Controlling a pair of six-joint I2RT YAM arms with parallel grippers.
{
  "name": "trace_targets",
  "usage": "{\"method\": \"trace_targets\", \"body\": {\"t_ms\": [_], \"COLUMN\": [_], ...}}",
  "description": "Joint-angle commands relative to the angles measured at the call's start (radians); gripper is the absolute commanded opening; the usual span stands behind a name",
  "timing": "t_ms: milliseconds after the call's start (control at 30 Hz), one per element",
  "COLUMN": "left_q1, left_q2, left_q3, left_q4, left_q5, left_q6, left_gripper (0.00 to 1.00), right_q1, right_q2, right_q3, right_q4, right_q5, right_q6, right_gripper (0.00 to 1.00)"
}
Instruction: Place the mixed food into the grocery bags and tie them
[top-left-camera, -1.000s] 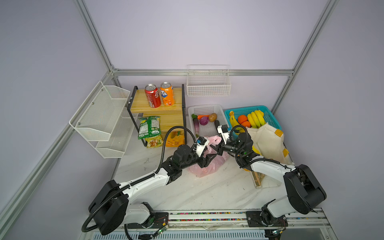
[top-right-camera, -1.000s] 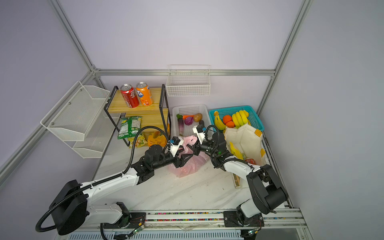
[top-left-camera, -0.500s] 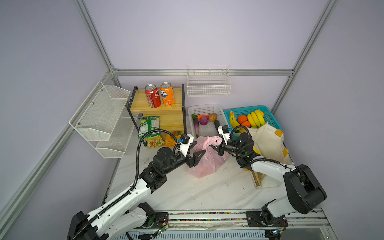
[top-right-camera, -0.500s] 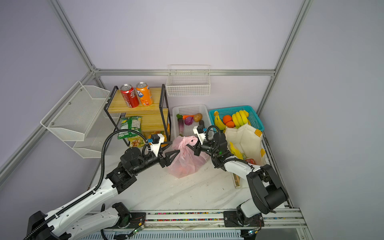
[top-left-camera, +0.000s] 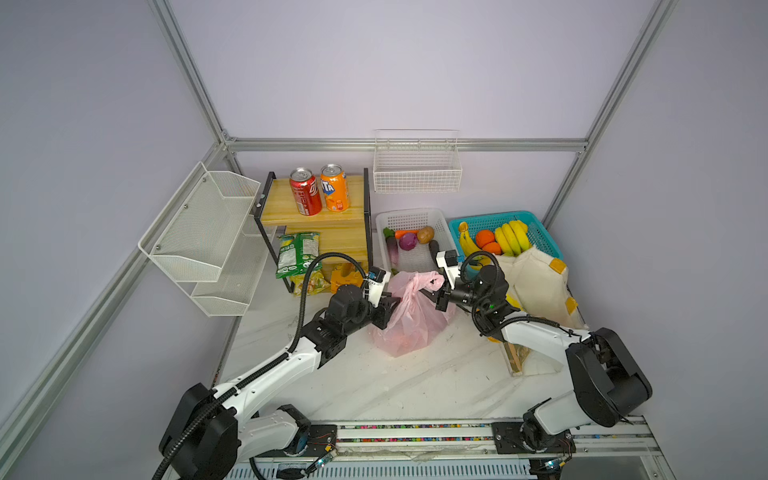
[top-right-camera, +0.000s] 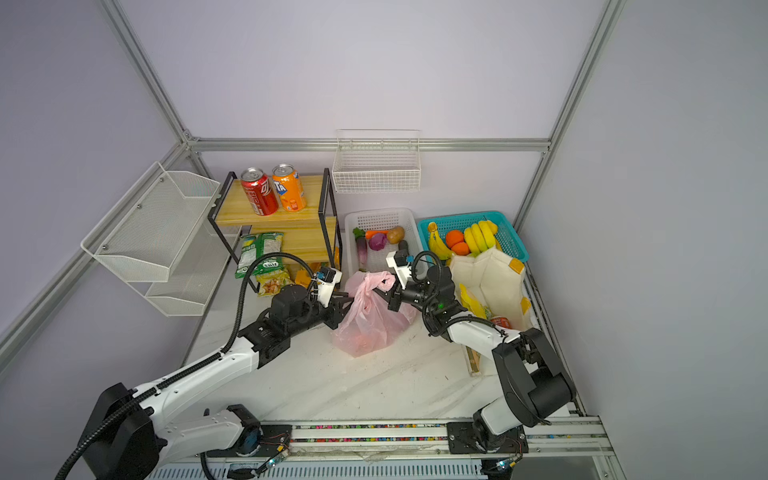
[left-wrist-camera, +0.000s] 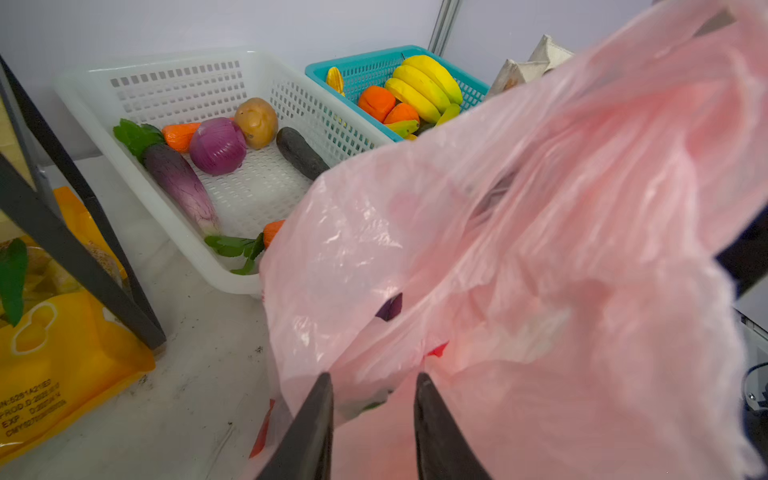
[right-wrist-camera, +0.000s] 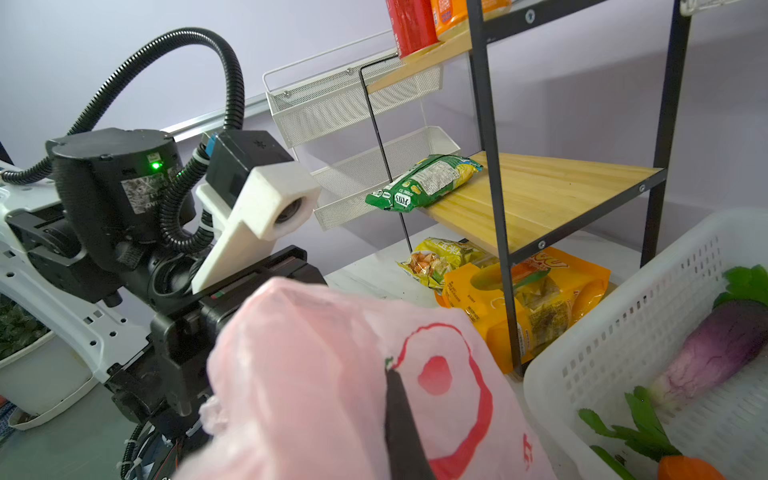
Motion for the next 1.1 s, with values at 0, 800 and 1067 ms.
{"method": "trace_targets", "body": {"t_ms": [0,800,1067], "left_q1": [0.001,-0.095,-0.094], "left_q2": [0.015,0.09,0.078], "left_q3": [0.115,0.019,-0.097], "left_q4": [0.068,0.298,0.345], "left_q5": [0.085,0.132,0.112], "left_q6": [0.057,0.048,0.078], "left_gripper": [0.32,0.37,0.39], "right_q1": [0.002,0.004,0.004], "right_q2": [0.016,0.075,0.067], "right_q3": [0.025,0.141,0.109], "right_q4": [0.051,-0.053,0.041], "right_q5": [-0.004,-0.178,-0.164], "right_q6": [0.023,-0.014,0.043], "right_gripper": [0.0,0.0,0.0]}}
